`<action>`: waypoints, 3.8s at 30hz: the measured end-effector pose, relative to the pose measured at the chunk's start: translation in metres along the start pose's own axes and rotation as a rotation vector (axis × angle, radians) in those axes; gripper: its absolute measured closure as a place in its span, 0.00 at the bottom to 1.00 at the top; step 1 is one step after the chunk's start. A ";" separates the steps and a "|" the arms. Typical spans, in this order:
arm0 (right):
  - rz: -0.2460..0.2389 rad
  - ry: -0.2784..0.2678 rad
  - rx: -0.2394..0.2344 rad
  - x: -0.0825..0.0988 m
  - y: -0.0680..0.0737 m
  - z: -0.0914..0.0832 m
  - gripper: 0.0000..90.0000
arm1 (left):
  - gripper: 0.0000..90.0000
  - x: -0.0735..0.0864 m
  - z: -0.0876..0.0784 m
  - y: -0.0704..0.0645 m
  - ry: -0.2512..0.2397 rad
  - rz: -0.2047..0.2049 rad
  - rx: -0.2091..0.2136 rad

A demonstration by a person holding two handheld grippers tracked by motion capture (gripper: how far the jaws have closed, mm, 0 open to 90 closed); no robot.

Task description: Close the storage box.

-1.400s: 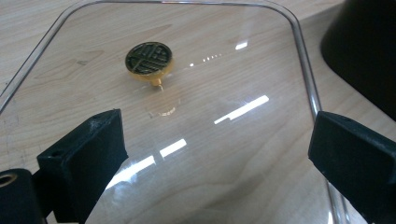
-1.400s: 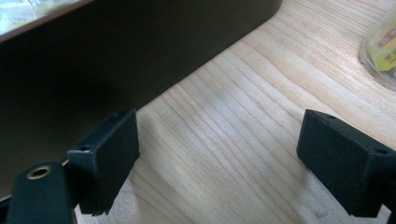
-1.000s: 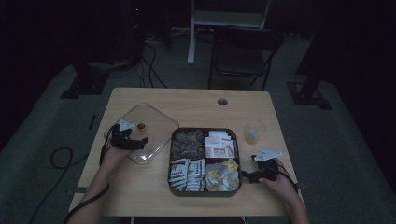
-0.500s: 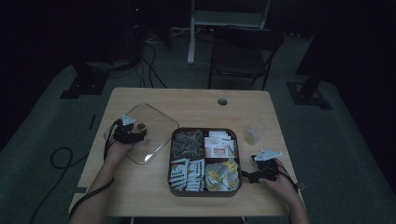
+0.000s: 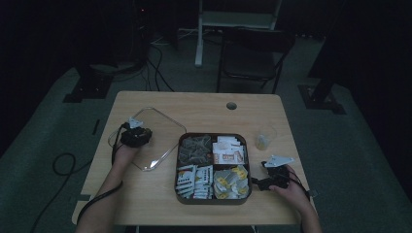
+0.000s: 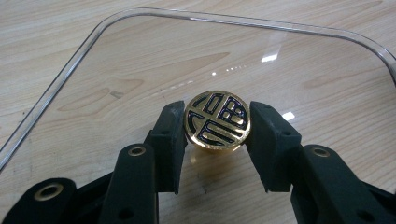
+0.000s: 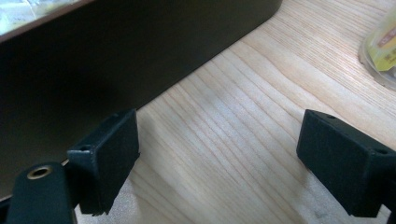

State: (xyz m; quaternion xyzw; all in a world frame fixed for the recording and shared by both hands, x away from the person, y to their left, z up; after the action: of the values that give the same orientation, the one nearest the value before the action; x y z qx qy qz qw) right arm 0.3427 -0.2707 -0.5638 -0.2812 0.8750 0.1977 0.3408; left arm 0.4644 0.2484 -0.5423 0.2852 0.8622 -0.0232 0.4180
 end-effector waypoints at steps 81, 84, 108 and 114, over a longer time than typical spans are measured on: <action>0.000 -0.001 0.000 0.000 0.000 0.000 0.14 | 0.66 -0.102 -0.058 -0.087 -0.154 0.235 0.308; 0.000 -0.001 0.000 0.000 0.000 0.000 0.14 | 0.66 -0.103 -0.058 -0.095 -0.159 0.251 0.329; -0.001 -0.002 0.000 0.000 0.000 0.000 0.14 | 0.66 -0.110 -0.062 -0.156 -0.178 0.405 0.522; -0.001 -0.002 0.000 0.000 0.000 0.000 0.14 | 0.66 -0.110 -0.060 -0.171 -0.179 0.447 0.567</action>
State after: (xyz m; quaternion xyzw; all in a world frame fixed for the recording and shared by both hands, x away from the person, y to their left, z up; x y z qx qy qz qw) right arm 0.3430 -0.2710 -0.5638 -0.2812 0.8747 0.1978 0.3417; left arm 0.3881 0.0703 -0.4565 0.5677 0.6979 -0.1942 0.3911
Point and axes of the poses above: each handheld gripper's, and its own axes: z roughly forward along the jaws, x roughly out of its underside, y roughly to its left, the point moved 2 cm from there along z, roughly forward along the jaws, and after that the axes turned 12 degrees about z, right-handed, at the moved point
